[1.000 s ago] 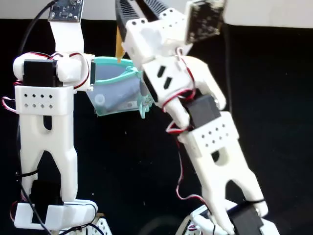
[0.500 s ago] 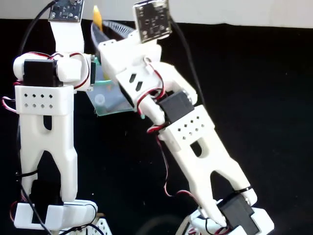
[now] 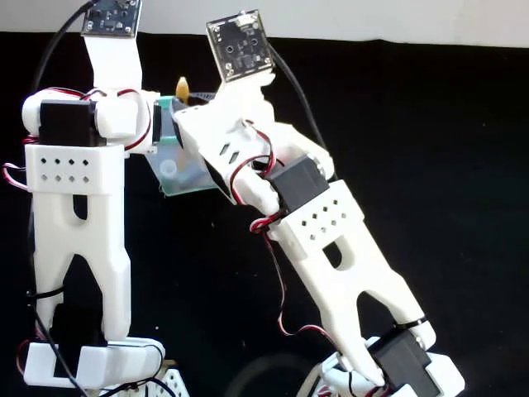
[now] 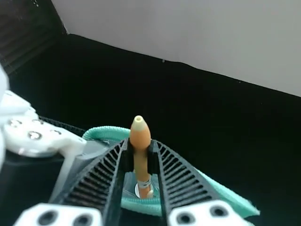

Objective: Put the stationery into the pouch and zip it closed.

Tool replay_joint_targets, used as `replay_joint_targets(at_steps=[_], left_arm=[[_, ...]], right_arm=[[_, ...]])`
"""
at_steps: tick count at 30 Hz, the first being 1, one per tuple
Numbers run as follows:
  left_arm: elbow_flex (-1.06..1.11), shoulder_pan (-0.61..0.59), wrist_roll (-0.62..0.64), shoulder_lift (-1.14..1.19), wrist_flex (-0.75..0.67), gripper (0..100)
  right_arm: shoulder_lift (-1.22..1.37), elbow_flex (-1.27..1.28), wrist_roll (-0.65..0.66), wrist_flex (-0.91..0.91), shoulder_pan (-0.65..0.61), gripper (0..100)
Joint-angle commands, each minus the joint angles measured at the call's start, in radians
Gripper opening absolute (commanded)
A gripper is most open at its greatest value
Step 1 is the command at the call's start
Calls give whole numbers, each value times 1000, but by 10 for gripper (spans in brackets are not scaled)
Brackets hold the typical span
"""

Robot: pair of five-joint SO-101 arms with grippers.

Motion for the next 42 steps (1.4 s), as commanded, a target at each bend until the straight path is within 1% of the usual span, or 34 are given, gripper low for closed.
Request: replay_joint_targets(at_steps=[1, 4, 7, 9, 12, 15, 17, 21, 24, 30, 35, 38, 42], left_arm=[[13, -2, -3, 65, 2, 7], [13, -2, -3, 65, 2, 7], [13, -2, -3, 65, 2, 7], [13, -2, -3, 65, 2, 7], [13, -2, -3, 65, 2, 7], [15, -2, -3, 65, 2, 7], [15, -2, -3, 65, 2, 7], [15, -2, -3, 65, 2, 7], [16, -2, -3, 65, 3, 7], [16, -2, -3, 65, 3, 7], [16, -2, -3, 65, 3, 7], [15, -2, -3, 65, 2, 7], [15, -2, -3, 65, 0, 7]], right_arm=[[-51, -31, 0, 41, -12, 6], [-53, -41, 40, 102, -16, 36], [-58, -45, 84, 127, -19, 132], [-82, -44, 84, 131, -18, 174], [-157, -44, 91, 130, -13, 176], [-265, -44, 149, 128, -16, 176], [-317, -44, 160, 128, -16, 176], [-354, -36, 161, 134, -5, 176], [-360, -33, 161, 151, 36, 176], [-361, -33, 161, 320, 99, 176], [-363, -31, 160, 487, 223, 176], [-363, -16, 157, 588, 234, 176], [-423, 113, 155, 590, 232, 176]])
